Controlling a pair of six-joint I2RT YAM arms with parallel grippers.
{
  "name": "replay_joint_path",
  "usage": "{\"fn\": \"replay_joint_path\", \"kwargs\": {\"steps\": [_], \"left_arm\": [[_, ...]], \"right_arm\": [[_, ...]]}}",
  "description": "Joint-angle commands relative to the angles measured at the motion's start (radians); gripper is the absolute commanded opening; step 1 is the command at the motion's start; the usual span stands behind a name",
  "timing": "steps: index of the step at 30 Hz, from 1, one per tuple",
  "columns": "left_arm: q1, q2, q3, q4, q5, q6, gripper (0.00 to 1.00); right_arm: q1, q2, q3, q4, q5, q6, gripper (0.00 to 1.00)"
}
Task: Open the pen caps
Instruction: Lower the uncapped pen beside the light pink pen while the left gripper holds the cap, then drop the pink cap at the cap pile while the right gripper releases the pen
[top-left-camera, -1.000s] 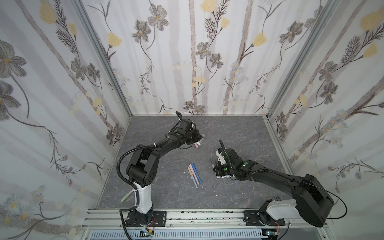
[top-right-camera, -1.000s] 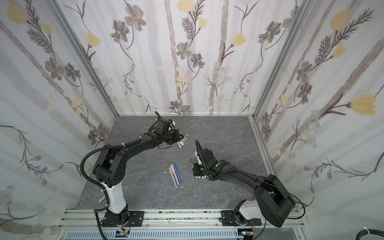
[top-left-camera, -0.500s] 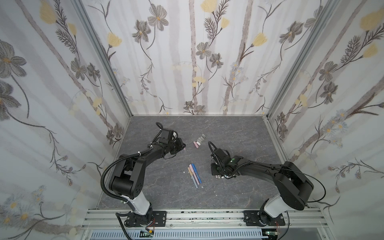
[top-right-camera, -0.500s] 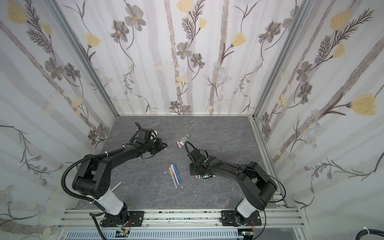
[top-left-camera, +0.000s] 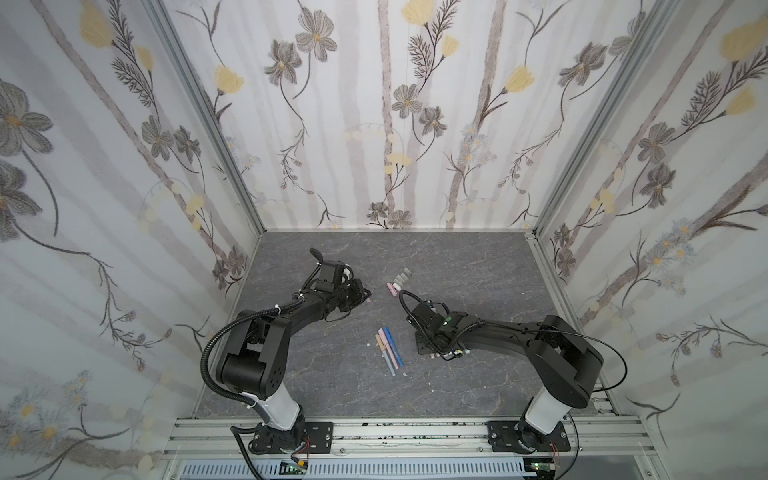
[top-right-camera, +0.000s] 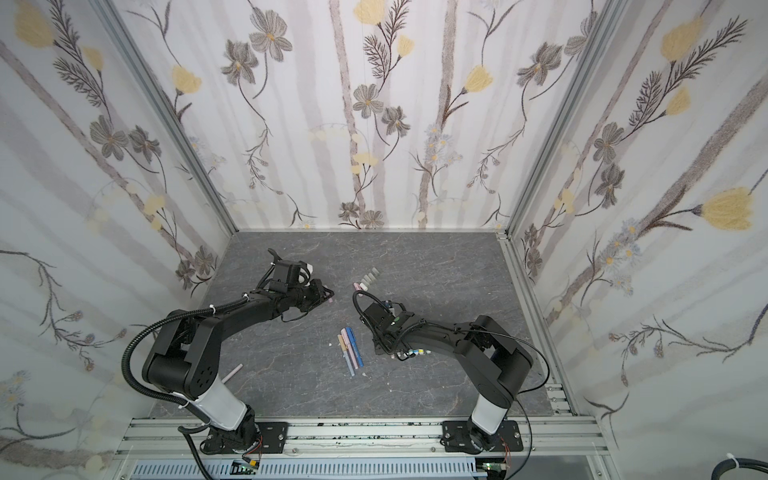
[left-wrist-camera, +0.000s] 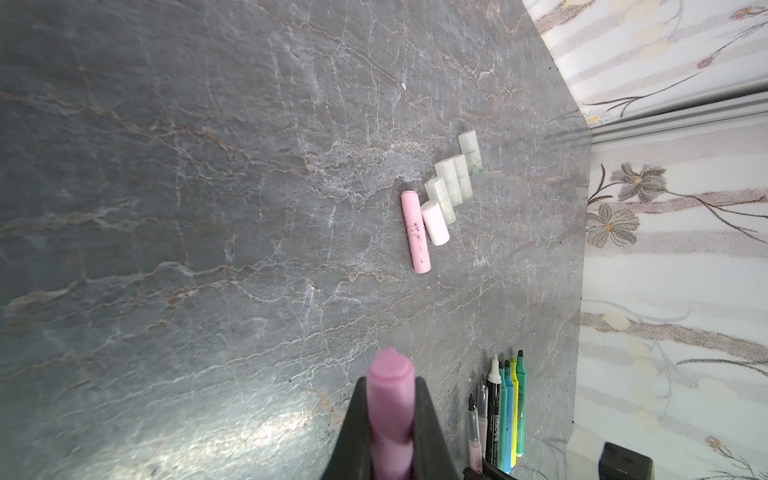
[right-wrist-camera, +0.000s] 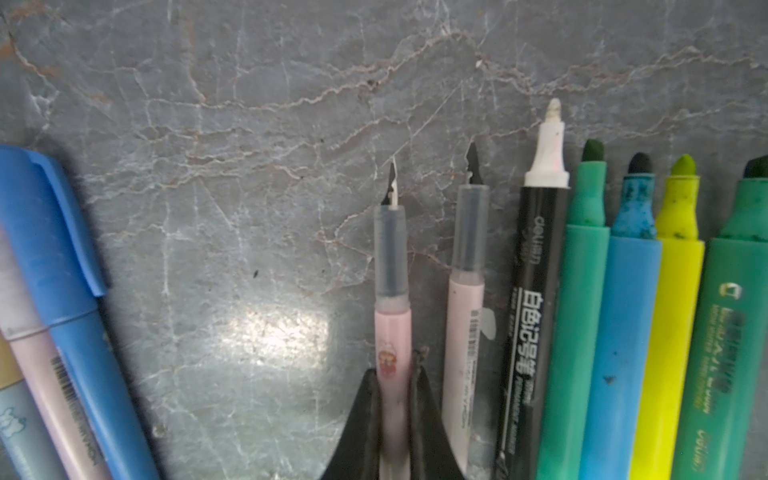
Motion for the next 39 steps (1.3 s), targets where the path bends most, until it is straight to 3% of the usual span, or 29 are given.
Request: {"fn": "replay_joint_path", "kwargs": {"steps": [1,19,31,39], "left_arm": [[0.002,-0.003,-0.015,0.042,0.014,-0.005,0.00],[-0.002,0.009,-0.041,0.089,0.037,-0.034,0.00],[-0.057,0.089,0.001,0.111,0.032,-0.061,0.00],[-0.068,0.196,0.092,0.113,0.019,-0.073,0.00]], "right_arm": [[0.003,0.015,0.013,-0.045,0.055,0.015,0.11],[0.007,0.026,0.041,-0.078,0.114,0.009,0.22],[-0.004,-0.163,0.070,-0.115,0.187,-0.024,0.23],[-0.046,-0.254,0.020,-0.116,0.176,-0.051,0.24]]}}
